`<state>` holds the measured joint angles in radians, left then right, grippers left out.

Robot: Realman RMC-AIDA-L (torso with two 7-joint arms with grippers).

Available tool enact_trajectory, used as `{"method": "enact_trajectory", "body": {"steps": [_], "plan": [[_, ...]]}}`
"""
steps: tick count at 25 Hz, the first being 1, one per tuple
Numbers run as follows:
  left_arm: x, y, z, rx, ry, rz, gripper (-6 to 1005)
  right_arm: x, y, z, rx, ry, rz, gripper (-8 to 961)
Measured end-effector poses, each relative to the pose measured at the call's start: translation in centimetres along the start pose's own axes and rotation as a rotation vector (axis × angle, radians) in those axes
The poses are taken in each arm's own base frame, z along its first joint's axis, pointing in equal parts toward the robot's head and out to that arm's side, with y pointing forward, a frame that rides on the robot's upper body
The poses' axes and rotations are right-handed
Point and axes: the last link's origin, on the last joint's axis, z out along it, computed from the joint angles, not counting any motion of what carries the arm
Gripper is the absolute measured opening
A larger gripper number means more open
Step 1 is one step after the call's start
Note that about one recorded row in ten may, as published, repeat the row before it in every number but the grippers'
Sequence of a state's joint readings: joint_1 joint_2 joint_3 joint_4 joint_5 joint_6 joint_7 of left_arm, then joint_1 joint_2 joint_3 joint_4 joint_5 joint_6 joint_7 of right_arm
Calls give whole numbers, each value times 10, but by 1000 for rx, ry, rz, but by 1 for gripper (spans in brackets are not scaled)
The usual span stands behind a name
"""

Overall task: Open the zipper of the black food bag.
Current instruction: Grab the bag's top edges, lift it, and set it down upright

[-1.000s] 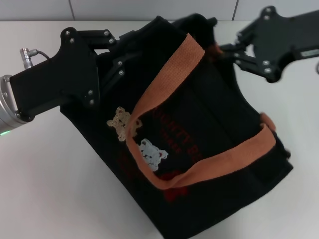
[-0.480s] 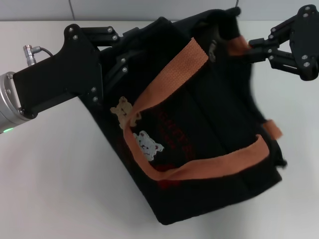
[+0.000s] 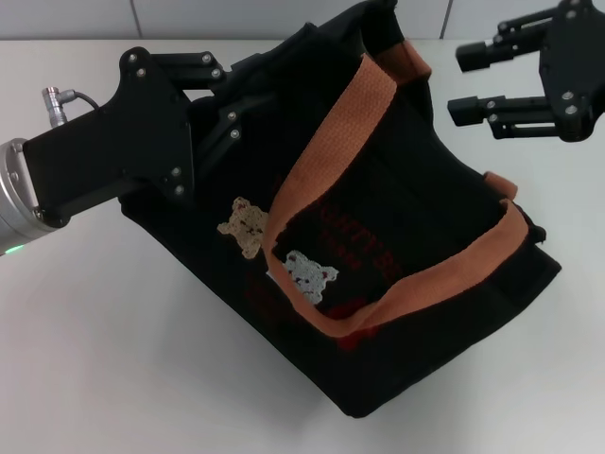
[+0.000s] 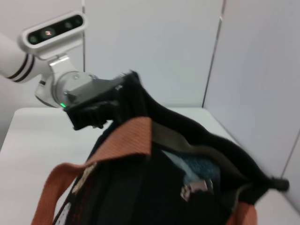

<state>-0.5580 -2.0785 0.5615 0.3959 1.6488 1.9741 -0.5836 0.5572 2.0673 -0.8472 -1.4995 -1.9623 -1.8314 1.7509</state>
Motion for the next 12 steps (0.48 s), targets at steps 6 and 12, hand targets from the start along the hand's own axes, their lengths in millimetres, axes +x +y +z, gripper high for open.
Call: {"method": "enact_trajectory", "body": {"steps": [6,12], "plan": [[0,0,0,0,1,-1,142,-13,-1,6,32,-54,-29,584],[0,0,1,-4,2,0,142,-21,-20,6,-82,-5,349,724]]}}
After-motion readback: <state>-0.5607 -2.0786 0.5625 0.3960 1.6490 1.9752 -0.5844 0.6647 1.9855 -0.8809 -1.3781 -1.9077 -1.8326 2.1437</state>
